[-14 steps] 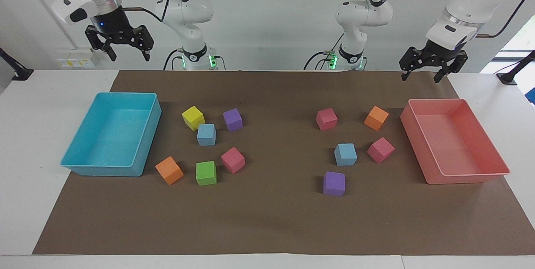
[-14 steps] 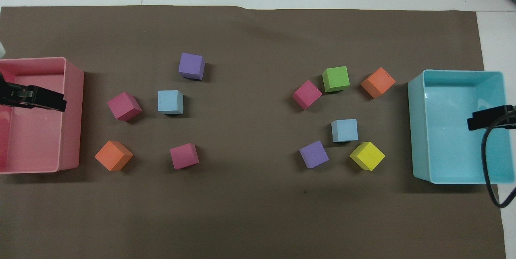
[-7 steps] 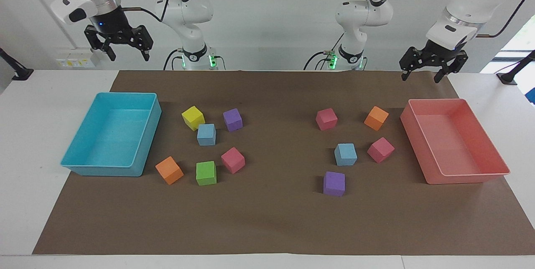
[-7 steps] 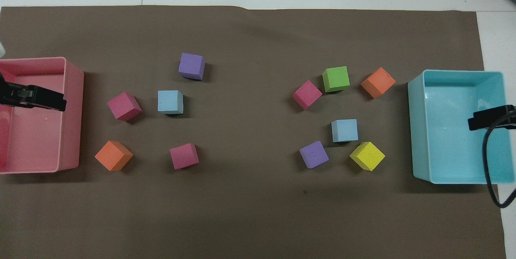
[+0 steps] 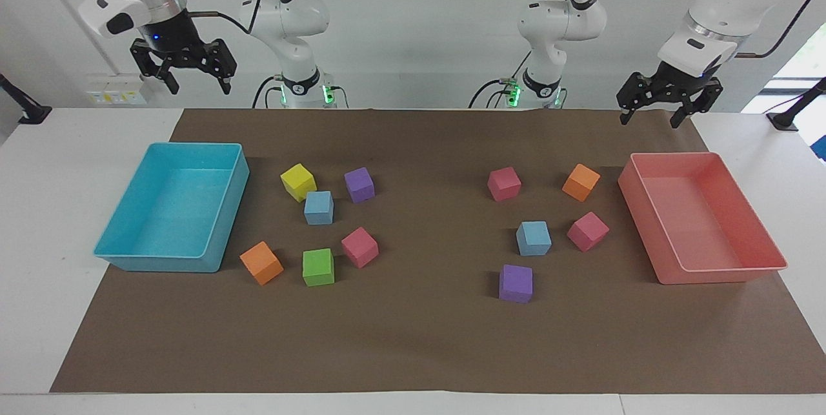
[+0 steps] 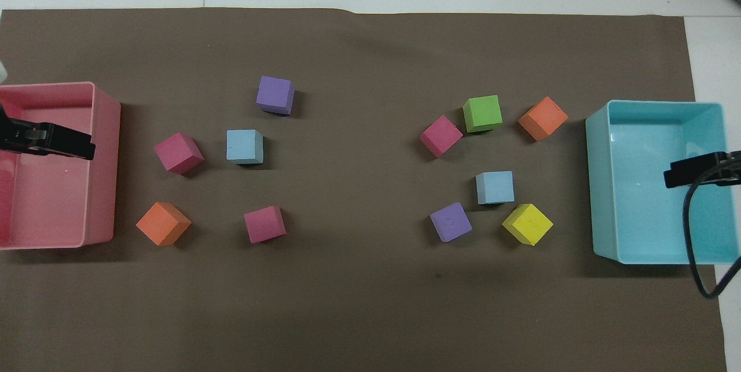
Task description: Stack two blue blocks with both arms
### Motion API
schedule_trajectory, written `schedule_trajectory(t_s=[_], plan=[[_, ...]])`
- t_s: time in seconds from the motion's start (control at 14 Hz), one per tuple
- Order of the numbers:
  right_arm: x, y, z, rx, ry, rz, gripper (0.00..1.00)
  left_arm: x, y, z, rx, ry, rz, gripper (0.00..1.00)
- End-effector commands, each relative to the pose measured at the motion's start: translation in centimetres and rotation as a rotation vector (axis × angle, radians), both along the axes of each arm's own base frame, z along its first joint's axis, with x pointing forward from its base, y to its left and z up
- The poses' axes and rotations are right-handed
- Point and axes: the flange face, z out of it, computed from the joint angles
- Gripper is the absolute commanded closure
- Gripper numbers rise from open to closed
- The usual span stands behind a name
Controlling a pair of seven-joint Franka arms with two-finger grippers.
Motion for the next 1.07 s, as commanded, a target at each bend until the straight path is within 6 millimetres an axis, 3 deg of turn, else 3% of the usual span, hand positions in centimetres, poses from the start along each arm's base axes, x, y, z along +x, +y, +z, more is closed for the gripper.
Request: schedule_trajectory(t_s=[0.0,0.14,0.36,0.43,0.64,0.86,1.0], plan=[[0.1,0.2,-3.1,-0.007,-0.007,0.034,0.0,-0.3,-0.4,0.5,-0.014,-0.01,-0.006,0.0],[1.1,0.6,-6.1,-0.008,-0.024,0.029,0.0,-0.4,-0.2,0.6,-0.014,-0.011,-0.003,0.0],[2.1,3.1,-10.6,-0.012,-0.032,-0.018,0.0,-0.5,-0.1,0.7,-0.015,-0.007,0.003,0.0],[2.4,5.3,-11.8,-0.013,-0.032,-0.017,0.0,-0.5,-0.1,0.8,-0.017,-0.009,0.003,0.0],[3.7,8.9,-15.9,-0.025,-0.008,-0.051,0.0,-0.5,0.1,0.9,-0.016,-0.011,0.031,0.0],[4.0,10.8,-18.2,-0.02,-0.038,-0.052,0.0,-0.5,0.1,0.8,-0.014,-0.006,0.026,0.0],[4.1,10.9,-20.7,-0.018,-0.042,-0.06,0.0,-0.5,0.6,0.8,-0.014,-0.006,0.039,0.0]])
